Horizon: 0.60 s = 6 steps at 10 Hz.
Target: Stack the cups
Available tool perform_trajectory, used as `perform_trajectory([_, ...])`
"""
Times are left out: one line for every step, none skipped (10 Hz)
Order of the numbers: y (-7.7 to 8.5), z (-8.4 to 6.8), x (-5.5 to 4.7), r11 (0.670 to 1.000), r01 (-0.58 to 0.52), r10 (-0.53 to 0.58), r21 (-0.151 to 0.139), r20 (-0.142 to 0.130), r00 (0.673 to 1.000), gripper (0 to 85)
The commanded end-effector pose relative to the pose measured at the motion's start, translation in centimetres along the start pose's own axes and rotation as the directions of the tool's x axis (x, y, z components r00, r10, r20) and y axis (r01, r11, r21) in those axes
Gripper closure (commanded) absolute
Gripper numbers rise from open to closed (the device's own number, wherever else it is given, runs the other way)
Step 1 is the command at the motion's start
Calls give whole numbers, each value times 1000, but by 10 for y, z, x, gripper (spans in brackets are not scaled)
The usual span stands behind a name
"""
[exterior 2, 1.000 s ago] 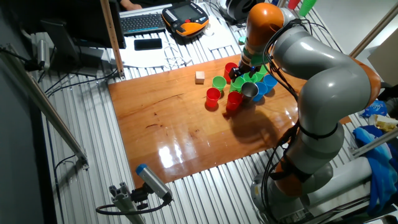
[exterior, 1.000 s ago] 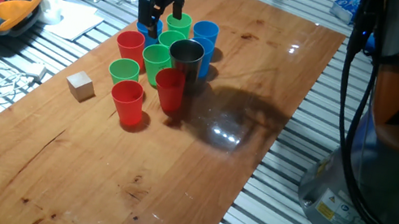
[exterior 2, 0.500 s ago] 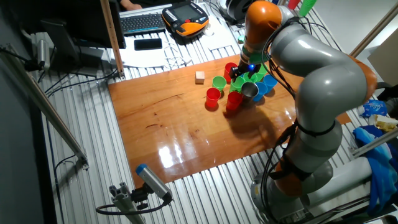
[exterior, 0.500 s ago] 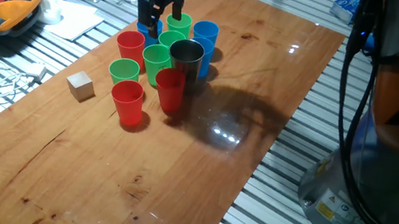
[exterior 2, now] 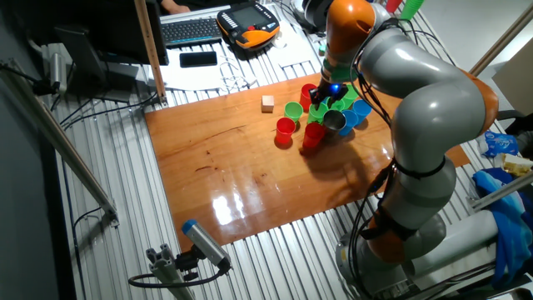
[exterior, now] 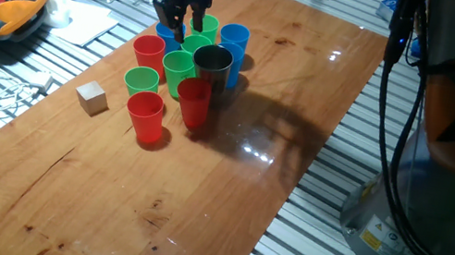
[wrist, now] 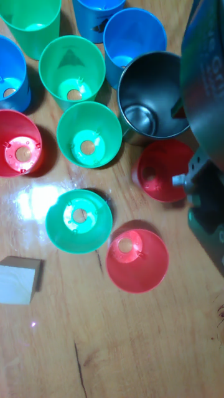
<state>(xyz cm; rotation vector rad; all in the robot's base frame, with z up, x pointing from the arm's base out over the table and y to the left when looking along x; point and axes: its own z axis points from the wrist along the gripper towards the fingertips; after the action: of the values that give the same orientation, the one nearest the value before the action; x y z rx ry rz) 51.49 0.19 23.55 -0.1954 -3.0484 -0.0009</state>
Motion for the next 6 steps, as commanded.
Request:
perform_trajectory([0, 0, 0, 1000, -1, 1, -1, 0, 1000, 850])
perform_trajectory([2, 1, 0, 1000, -4, 4, -1, 0, 1000, 850])
perform_trajectory([3, 2, 0, 1000, -6, 6, 2, 0, 1000, 850])
perform_trajectory([4, 2, 0, 1000, -6, 6, 2, -3, 1000, 850])
perform_trajectory([6, 4, -1, 1000, -3, 3, 3, -9, 1000, 850])
perform_trajectory([11, 6, -1, 1000, -8, 9, 11, -22, 1000, 850])
